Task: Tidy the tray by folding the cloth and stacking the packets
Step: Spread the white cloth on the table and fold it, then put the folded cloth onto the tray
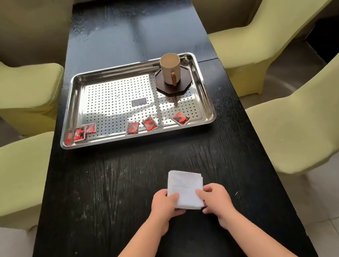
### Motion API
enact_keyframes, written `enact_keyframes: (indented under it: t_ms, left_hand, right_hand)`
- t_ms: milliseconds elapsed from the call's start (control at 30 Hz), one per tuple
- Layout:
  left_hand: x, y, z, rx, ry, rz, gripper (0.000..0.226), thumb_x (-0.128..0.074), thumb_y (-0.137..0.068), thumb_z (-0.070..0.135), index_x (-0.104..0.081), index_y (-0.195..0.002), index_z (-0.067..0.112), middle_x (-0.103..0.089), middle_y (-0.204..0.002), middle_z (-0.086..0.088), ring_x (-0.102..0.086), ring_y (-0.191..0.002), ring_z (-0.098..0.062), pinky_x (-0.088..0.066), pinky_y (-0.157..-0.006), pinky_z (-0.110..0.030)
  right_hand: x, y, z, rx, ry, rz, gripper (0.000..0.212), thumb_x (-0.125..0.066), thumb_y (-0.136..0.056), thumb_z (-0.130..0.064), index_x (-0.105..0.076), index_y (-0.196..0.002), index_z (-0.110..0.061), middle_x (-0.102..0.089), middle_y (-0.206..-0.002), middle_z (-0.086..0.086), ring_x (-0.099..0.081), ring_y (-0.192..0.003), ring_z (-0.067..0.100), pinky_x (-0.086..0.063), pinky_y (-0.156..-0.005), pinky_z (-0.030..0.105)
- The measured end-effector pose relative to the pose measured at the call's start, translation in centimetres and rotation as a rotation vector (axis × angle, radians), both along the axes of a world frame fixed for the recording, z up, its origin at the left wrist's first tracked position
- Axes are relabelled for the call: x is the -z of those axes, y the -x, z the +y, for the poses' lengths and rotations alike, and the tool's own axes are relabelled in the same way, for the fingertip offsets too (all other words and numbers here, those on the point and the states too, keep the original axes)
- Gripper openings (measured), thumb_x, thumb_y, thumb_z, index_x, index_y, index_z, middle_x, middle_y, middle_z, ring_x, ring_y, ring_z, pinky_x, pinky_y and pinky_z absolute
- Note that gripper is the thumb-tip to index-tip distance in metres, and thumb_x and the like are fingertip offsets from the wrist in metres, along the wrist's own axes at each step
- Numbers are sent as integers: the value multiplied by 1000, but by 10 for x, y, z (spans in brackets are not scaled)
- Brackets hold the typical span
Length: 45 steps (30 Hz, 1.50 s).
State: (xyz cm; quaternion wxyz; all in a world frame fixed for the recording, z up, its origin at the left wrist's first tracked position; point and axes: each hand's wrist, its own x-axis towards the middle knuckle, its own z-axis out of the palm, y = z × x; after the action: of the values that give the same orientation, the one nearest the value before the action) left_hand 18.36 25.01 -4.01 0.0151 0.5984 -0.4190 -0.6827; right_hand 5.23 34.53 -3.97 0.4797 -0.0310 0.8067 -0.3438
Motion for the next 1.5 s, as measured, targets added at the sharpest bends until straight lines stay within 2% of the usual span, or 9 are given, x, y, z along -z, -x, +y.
enact_keyframes:
  t_ms: [100, 233, 433, 700, 933, 1067, 1267, 1400, 1500]
  left_hand:
    - [-8, -7, -4, -99, -92, 165, 19, -50, -100, 9, -62, -115, 8, -74, -110, -13, -75, -91, -27, -62, -69, -37]
    - [-17, -16, -18, -231, -82, 238, 18, -50, -101, 6, -63, -113, 6, -75, -107, -14, -75, -91, -30, -62, -71, -40]
    - [-35, -44, -59, -131, -53, 270, 24, -51, -98, 3, -62, -119, 11, -74, -112, -13, -74, -96, -30, -62, -77, -43]
    - [-56, -88, -147, -113, 113, 202, 19, -65, -93, 7, -64, -102, 23, -74, -104, -8, -76, -83, -21, -61, -67, -31]
    - [-63, -96, -237, -195, 177, 239, 35, -64, -91, 1, -62, -126, 5, -72, -108, -13, -75, -88, -28, -59, -65, -29]
    - [-62, -83, -282, -239, 205, 222, 41, -63, -93, 0, -55, -133, 3, -67, -116, -16, -72, -92, -31, -60, -66, -31]
    - [-56, -60, -349, -310, 226, 165, 37, -57, -94, -5, -56, -131, -1, -67, -110, -22, -72, -85, -32, -61, -58, -27]
    - [-37, -43, -400, -320, 254, 77, 39, -56, -92, -9, -56, -130, -2, -64, -115, -23, -72, -86, -34, -62, -68, -34]
    - [-22, -30, -432, -318, 298, 28, 33, -57, -91, -10, -60, -122, 0, -65, -107, -19, -73, -83, -34, -63, -71, -39]
  right_hand:
    - [-7, 5, 0, 58, 95, -237, 18, -67, -93, -24, -74, -98, -9, -75, -93, 16, -57, -70, 17, -45, -47, 25]
    - [-18, -2, -11, 78, 221, -374, 22, -69, -92, -31, -76, -105, -14, -78, -91, 4, -66, -75, 17, -52, -56, 28]
    - [-28, -26, -56, 131, 284, -273, 12, -72, -88, -7, -74, -100, -7, -79, -93, 7, -77, -84, 22, -59, -65, 28]
    - [-44, -56, -140, 114, 359, -194, 16, -76, -86, -9, -74, -101, -9, -79, -93, 5, -77, -87, 22, -61, -68, 30]
    - [-65, -63, -239, 30, 396, -133, 9, -73, -88, -8, -72, -97, -10, -77, -94, 9, -76, -79, 24, -63, -67, 35]
    - [-65, -47, -292, -82, 350, -110, 7, -68, -91, -11, -67, -98, -14, -73, -93, 9, -71, -74, 23, -63, -63, 33]
    - [-45, -17, -381, -224, 298, -92, 26, -68, -91, -5, -59, -114, 5, -69, -104, 21, -68, -73, 26, -62, -64, 32]
    - [-26, -1, -437, -255, 295, -67, 22, -68, -90, -2, -62, -110, 6, -68, -110, 22, -68, -73, 26, -60, -59, 28]
    - [-13, 4, -471, -262, 295, -32, 5, -68, -90, 0, -64, -93, -2, -68, -110, 21, -69, -81, 30, -62, -66, 33]
